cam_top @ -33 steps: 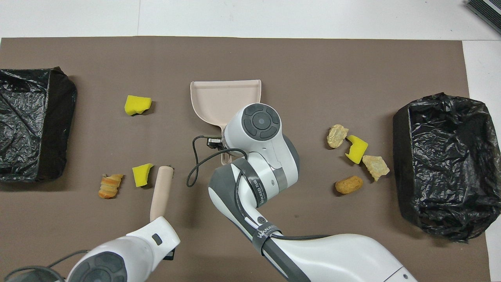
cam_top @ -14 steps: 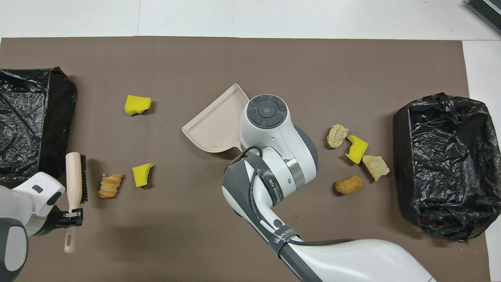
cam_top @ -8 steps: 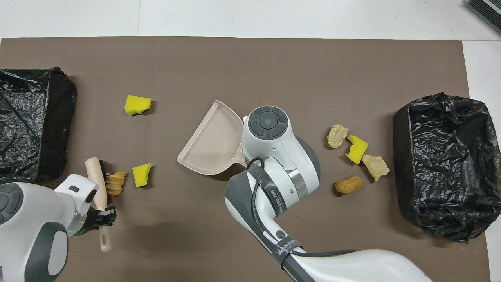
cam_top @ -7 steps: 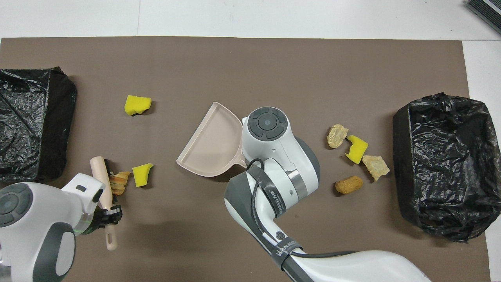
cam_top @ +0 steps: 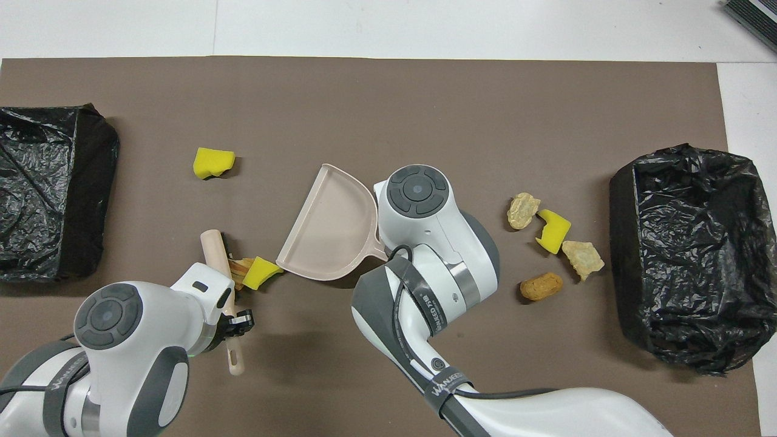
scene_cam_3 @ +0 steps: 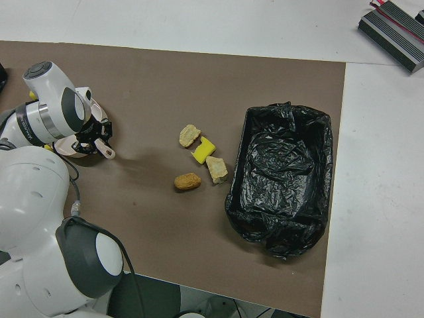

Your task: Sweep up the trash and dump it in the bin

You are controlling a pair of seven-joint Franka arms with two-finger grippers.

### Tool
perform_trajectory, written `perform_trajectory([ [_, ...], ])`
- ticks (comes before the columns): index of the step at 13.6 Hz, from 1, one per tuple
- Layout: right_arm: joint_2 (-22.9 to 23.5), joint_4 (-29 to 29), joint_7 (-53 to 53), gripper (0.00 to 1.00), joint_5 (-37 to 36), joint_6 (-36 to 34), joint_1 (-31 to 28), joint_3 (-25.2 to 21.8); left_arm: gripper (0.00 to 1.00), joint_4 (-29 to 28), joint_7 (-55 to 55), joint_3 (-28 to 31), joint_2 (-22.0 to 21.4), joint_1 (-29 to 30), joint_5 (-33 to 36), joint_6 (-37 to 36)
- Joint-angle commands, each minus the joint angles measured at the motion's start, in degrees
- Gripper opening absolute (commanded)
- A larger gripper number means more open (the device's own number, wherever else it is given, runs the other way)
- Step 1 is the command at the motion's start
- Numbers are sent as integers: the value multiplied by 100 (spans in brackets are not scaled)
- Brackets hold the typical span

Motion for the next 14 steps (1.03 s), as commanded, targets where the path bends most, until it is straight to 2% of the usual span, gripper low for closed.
perform_trajectory([
  [1,-130,-105,-26,0,-25,66,-75,45,0,206,-51,60,343,-518,-177,216],
  [3,-138,-96,-113,0,-103,57,-49,45,0,345,-138,60,554,-898,-369,627],
  [4,-130,-96,-375,0,-148,14,-127,45,0,608,-243,69,746,-969,-379,647],
  [6,-138,-87,-719,0,-148,-31,-294,27,0,1336,-358,69,1212,-978,-371,446],
  [7,-138,-53,-929,0,-157,-109,-434,27,0,1575,-376,78,1284,-926,-344,271],
  [11,-270,132,-1887,0,-183,-610,-988,27,0,2383,-376,113,1196,-364,-309,-651],
  [14,-533,-129,-1968,0,-323,-787,-640,45,0,2430,-175,104,1205,163,277,-759],
])
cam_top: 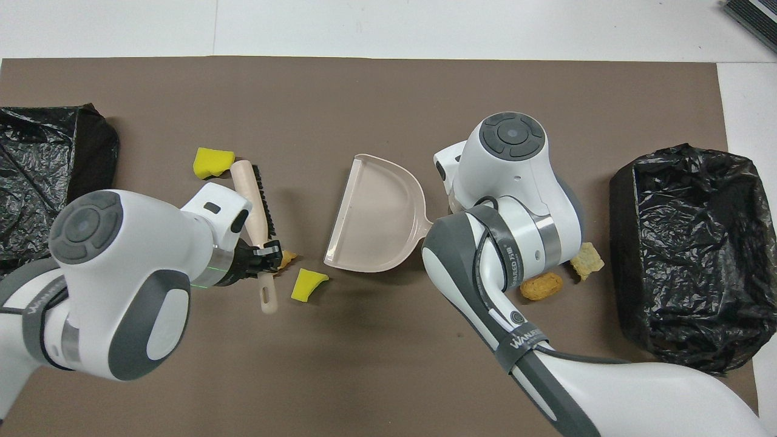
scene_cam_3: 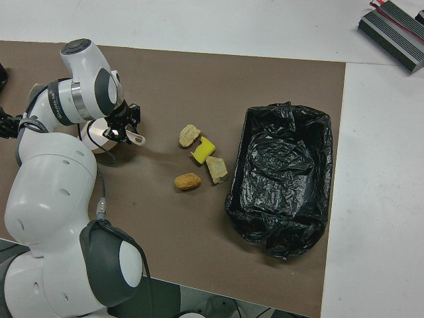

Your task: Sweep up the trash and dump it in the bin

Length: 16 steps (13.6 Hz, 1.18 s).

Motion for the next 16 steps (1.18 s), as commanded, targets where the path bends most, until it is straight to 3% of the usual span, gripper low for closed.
perform_trajectory([
  [1,-400,-470,-91,0,-199,-54,392,68,0,98,475,-45,74,508,626,-273],
  [4,-734,-1156,-856,0,-208,-18,340,59,0,98,1688,-45,250,1220,909,-300],
  [8,-779,-1289,-743,0,-410,-115,164,50,0,54,2296,-54,777,1494,1297,313],
  [11,-814,-1404,-242,0,-410,-45,304,68,0,-139,2535,-63,866,1372,1297,447],
  [14,-770,-1395,626,0,-331,-27,638,76,0,-411,2377,-72,813,828,1279,526],
  [16,-770,-1395,778,0,-278,-71,657,76,0,-456,1713,-80,761,311,1262,474],
])
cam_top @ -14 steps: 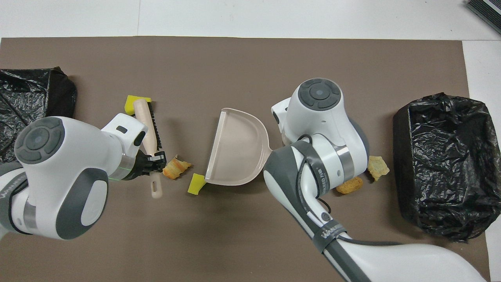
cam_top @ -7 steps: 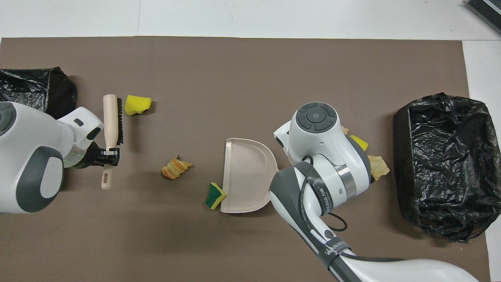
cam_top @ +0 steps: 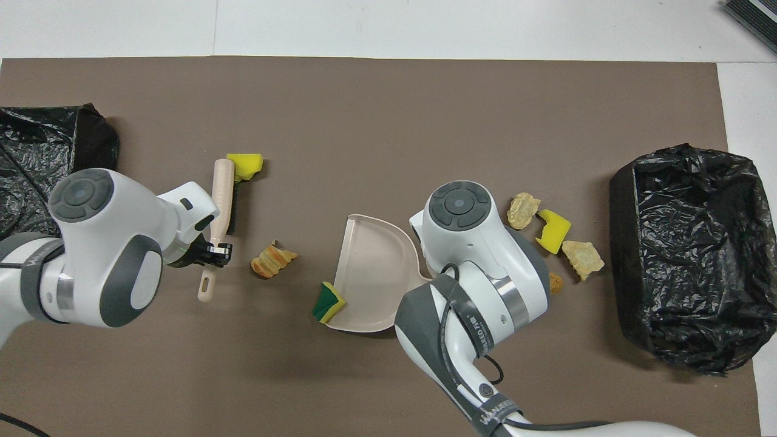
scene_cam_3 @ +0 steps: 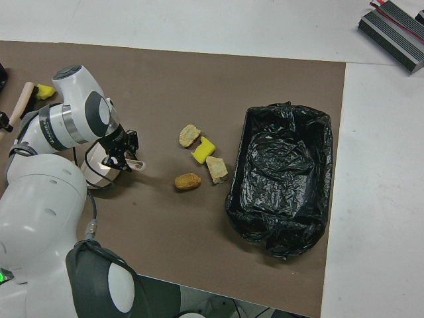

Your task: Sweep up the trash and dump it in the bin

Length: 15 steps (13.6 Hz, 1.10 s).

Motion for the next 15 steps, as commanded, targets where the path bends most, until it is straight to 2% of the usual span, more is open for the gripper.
perform_trajectory([
  [1,-140,-167,457,0,134,-16,1,34,0,-229,-652,37,-201,-636,74,46],
  [5,-166,-167,933,0,486,-104,19,43,0,-659,-733,20,-552,-1401,-171,10],
  [10,-175,-167,1066,0,557,-113,142,34,0,-695,-234,11,-632,-2166,-839,-42],
  [12,-175,-167,1074,0,557,-175,142,43,0,-538,31,20,-650,-2220,-1050,-436],
  [15,-167,-106,1180,0,557,-236,151,43,0,-3,23,55,-755,-2168,-1130,-1208],
])
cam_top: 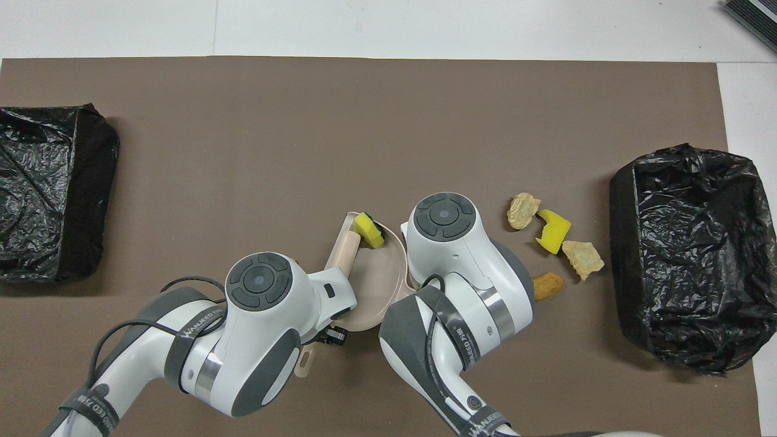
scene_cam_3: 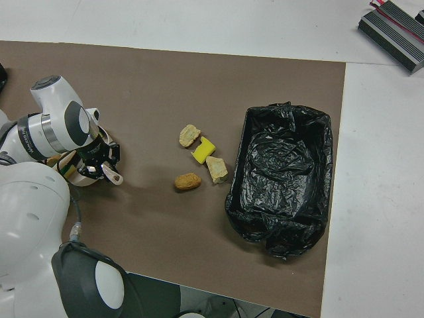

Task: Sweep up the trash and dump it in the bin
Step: 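Sweep the sponge and crumbs into the dustpan with the left gripper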

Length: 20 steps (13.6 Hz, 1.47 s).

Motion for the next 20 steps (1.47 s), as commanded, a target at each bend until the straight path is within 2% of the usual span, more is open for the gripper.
perform_trajectory([
  [1,-121,-43,155,0,78,-183,-10,30,0,494,38,133,-256,0,-111,-835],
  [3,-112,-25,146,0,78,-183,-10,30,0,426,-757,142,-572,0,-111,-987],
  [6,-112,-25,146,0,78,-174,-10,30,0,382,-1781,185,-574,166,3,-935],
  [10,-103,-16,164,0,236,-69,-2,30,0,84,-1774,186,-626,1245,30,-970],
  [12,-103,-25,68,0,193,-60,-10,30,0,-406,-1817,151,-932,1668,30,-787],
  [14,-103,-34,-30,0,184,-60,-10,21,0,-1126,-1879,133,-1345,1539,-57,-305],
  [15,-112,-77,-91,0,132,-94,-2,30,0,-1269,-1905,133,-1356,1321,-154,-224],
  [17,-191,-226,-564,0,70,-147,138,13,0,-1297,-1888,133,-1251,863,-365,-136],
  [20,-279,-367,-662,0,-448,-156,139,21,0,-1245,-1757,133,-1102,178,-795,391],
])
